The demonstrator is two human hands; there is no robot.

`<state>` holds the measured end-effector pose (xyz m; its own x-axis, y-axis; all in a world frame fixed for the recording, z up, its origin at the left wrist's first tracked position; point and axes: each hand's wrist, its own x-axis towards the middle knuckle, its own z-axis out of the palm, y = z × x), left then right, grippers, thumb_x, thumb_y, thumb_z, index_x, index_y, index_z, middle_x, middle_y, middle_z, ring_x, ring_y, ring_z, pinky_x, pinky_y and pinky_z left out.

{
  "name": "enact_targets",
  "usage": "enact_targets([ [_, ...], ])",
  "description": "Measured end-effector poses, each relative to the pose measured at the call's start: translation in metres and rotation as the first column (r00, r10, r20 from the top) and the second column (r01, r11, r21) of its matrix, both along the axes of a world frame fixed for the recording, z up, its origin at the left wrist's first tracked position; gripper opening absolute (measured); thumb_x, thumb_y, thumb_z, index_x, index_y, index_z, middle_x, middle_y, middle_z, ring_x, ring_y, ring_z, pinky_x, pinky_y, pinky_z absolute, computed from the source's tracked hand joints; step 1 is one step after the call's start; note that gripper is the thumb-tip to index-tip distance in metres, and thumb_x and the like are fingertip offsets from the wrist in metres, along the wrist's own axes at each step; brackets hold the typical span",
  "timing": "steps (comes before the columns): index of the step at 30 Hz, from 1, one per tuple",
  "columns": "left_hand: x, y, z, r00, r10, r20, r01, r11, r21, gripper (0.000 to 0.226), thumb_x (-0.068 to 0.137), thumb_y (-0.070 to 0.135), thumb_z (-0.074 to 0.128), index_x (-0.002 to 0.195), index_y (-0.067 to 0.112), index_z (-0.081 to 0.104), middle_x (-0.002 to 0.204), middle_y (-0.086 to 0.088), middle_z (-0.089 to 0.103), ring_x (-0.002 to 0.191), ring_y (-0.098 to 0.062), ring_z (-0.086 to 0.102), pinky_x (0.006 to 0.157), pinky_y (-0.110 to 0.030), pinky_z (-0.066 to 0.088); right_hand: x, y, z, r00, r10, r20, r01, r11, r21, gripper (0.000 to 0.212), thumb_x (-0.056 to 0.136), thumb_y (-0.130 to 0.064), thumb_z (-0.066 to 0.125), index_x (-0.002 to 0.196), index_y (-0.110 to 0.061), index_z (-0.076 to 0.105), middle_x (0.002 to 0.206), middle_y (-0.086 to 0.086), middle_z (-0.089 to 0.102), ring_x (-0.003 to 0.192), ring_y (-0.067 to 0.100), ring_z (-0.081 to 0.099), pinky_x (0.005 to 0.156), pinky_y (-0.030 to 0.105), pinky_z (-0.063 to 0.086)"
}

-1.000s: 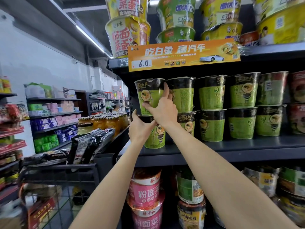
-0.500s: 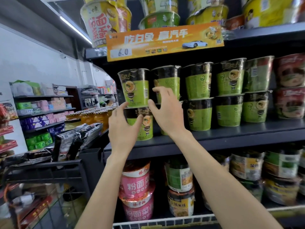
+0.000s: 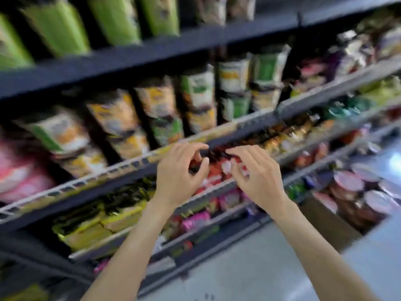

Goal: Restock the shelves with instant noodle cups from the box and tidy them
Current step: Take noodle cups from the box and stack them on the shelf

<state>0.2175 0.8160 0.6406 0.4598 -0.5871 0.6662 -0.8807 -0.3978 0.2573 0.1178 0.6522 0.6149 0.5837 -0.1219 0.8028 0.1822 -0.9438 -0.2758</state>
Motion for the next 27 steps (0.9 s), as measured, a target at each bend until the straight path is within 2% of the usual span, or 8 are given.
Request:
enact_targets([
  [3,-0.047,-0.083,-0.076,0.957,0.009,-0.291,0.082,0.95,0.3,0.041,0.085,0.041,0.05,0.117,0.017,0.06,0.107,-0.001,0.065,0.102,-0.025,0.056,0.089,-0.03,0.038,-0.072,-0.074,-0.073,0.932,-0.157,-0.326,0.197,0.976,0.094,0.022,0.087,-0.014,0.05,0.1,-0.012,0.066,0.089,0.002,0.066,0.082,0.022,0.06,0.071,0.028,0.048],
  [5,-0.082,-0.134,-0.115,0.893,0.009,-0.45,0.176,0.913,0.367,0.037,0.085,0.032,0.059,0.12,0.019,0.058,0.112,0.0,0.064,0.108,-0.022,0.054,0.09,-0.028,0.036,-0.121,-0.118,-0.118,0.847,-0.209,-0.489,0.334,0.925,0.183,0.026,0.081,-0.019,0.048,0.101,-0.015,0.065,0.089,0.002,0.066,0.084,0.024,0.061,0.07,0.03,0.046],
  [9,-0.137,-0.229,-0.188,0.744,0.079,-0.664,0.292,0.854,0.43,0.03,0.088,0.028,0.059,0.118,0.022,0.059,0.113,0.008,0.064,0.108,-0.017,0.056,0.086,-0.033,0.046,-0.212,-0.194,-0.179,0.635,-0.242,-0.734,0.619,0.728,0.295,0.026,0.083,-0.005,0.057,0.107,-0.013,0.065,0.103,0.006,0.067,0.096,0.031,0.063,0.071,0.033,0.047],
  [13,-0.16,-0.324,-0.249,0.592,0.189,-0.783,0.375,0.796,0.475,0.028,0.087,0.021,0.061,0.114,0.017,0.063,0.111,0.002,0.068,0.105,-0.019,0.062,0.087,-0.03,0.046,-0.259,-0.269,-0.217,0.41,-0.245,-0.879,0.815,0.53,0.233,0.032,0.091,-0.015,0.052,0.122,-0.019,0.059,0.122,0.003,0.062,0.109,0.027,0.058,0.078,0.031,0.042],
  [18,-0.142,-0.469,-0.322,0.561,0.288,-0.776,0.479,0.652,0.588,0.03,0.087,0.021,0.061,0.116,0.014,0.064,0.112,-0.008,0.069,0.106,-0.027,0.063,0.09,-0.037,0.049,-0.27,-0.39,-0.27,0.18,-0.133,-0.975,0.886,0.453,0.102,0.042,0.091,-0.023,0.053,0.133,-0.02,0.049,0.131,0.007,0.055,0.119,0.03,0.051,0.091,0.038,0.043],
  [22,-0.123,-0.628,-0.34,0.609,0.217,-0.763,0.576,0.541,0.613,0.036,0.088,0.027,0.059,0.122,0.018,0.059,0.119,-0.005,0.065,0.114,-0.025,0.058,0.093,-0.031,0.044,-0.258,-0.506,-0.309,0.136,-0.093,-0.986,0.939,0.328,0.099,0.044,0.091,-0.021,0.053,0.135,-0.018,0.046,0.128,0.013,0.055,0.117,0.033,0.049,0.088,0.039,0.043],
  [24,-0.119,-0.706,-0.344,0.588,0.176,-0.789,0.613,0.539,0.577,0.035,0.088,0.024,0.06,0.121,0.015,0.059,0.116,-0.006,0.065,0.112,-0.024,0.058,0.09,-0.028,0.042,-0.248,-0.561,-0.324,0.147,-0.099,-0.984,0.961,0.248,0.119,0.046,0.09,-0.019,0.055,0.136,-0.016,0.046,0.129,0.014,0.054,0.119,0.033,0.047,0.09,0.04,0.043],
  [27,-0.11,-0.796,-0.358,0.572,0.103,-0.814,0.641,0.562,0.522,0.035,0.086,0.021,0.061,0.12,0.015,0.059,0.111,-0.003,0.067,0.108,-0.023,0.059,0.087,-0.026,0.043,-0.228,-0.636,-0.353,0.169,-0.126,-0.978,0.965,0.224,0.137,0.048,0.089,-0.018,0.056,0.136,-0.013,0.046,0.129,0.016,0.053,0.121,0.034,0.045,0.09,0.041,0.043],
])
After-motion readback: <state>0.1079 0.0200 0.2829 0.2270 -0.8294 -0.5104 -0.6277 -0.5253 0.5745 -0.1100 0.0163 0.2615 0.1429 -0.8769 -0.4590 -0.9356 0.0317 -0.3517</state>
